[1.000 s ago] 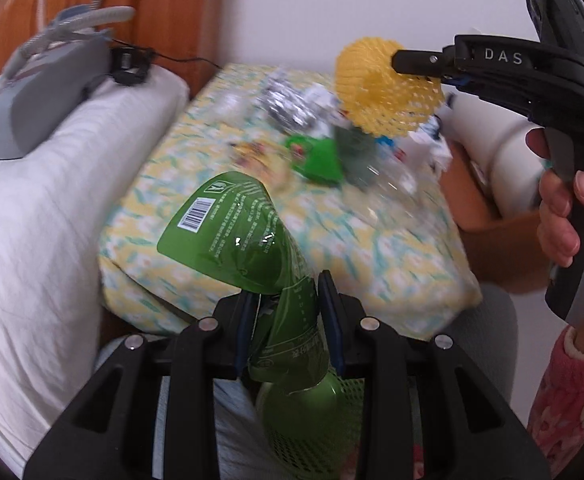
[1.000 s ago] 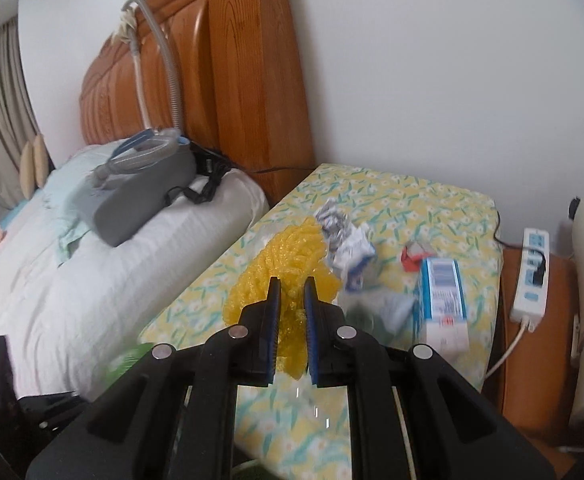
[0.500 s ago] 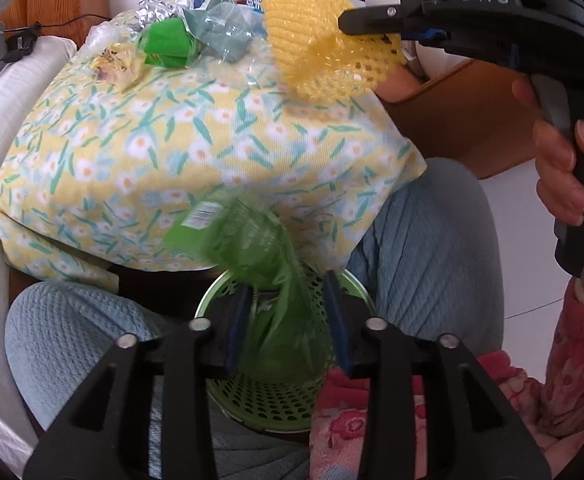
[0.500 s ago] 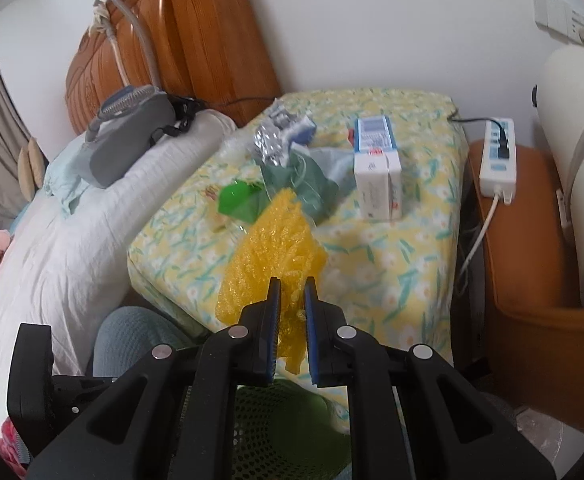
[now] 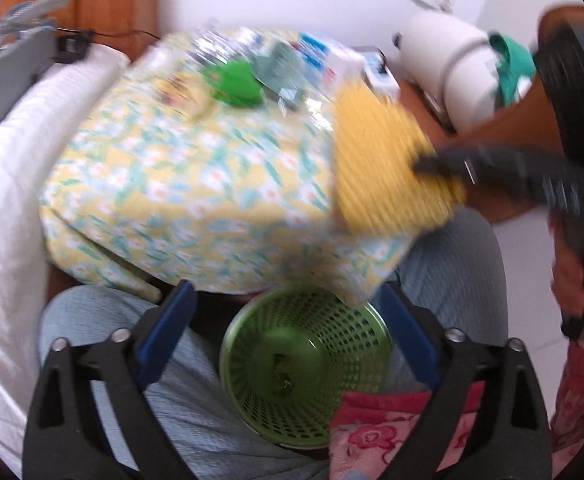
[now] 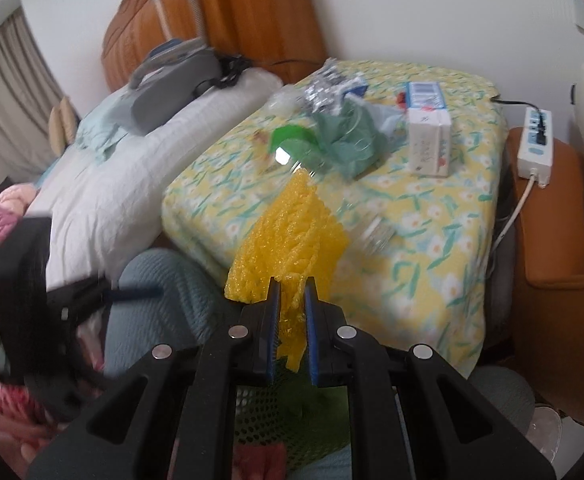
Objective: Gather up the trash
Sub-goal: 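Carry both items down to the green basket and open both tools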
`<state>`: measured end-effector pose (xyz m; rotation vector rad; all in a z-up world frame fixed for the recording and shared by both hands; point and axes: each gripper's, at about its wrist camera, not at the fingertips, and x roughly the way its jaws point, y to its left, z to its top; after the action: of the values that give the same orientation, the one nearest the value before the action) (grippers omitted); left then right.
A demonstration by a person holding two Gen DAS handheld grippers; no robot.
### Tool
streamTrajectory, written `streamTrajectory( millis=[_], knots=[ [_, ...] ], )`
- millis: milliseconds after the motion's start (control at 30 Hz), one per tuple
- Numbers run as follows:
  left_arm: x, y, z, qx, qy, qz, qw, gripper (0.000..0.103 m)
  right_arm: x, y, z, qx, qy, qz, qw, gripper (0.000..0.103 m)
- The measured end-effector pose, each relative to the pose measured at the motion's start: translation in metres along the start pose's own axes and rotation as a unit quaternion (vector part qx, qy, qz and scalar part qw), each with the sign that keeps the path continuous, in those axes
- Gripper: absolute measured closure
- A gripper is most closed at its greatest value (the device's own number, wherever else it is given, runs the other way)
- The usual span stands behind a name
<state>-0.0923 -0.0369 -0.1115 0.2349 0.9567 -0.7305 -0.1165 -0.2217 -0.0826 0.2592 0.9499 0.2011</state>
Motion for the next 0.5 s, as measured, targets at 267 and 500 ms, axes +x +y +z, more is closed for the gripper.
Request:
streamTrajectory(
  millis=[267, 500],
  knots=[
    [-0.025, 0.028, 0.007, -0.021, -0.036, 0.062, 0.9972, 0.008, 0.026, 0.025, -0.053, -0.05, 0.113, 0.023, 0.992, 0.086],
    [-0.028, 0.038, 0.007, -0.036, -0.038, 0.072, 0.9961, 0.008, 0.041, 0.036, -0.059, -0.065, 0.113, 0.006, 0.991, 0.026]
  ],
)
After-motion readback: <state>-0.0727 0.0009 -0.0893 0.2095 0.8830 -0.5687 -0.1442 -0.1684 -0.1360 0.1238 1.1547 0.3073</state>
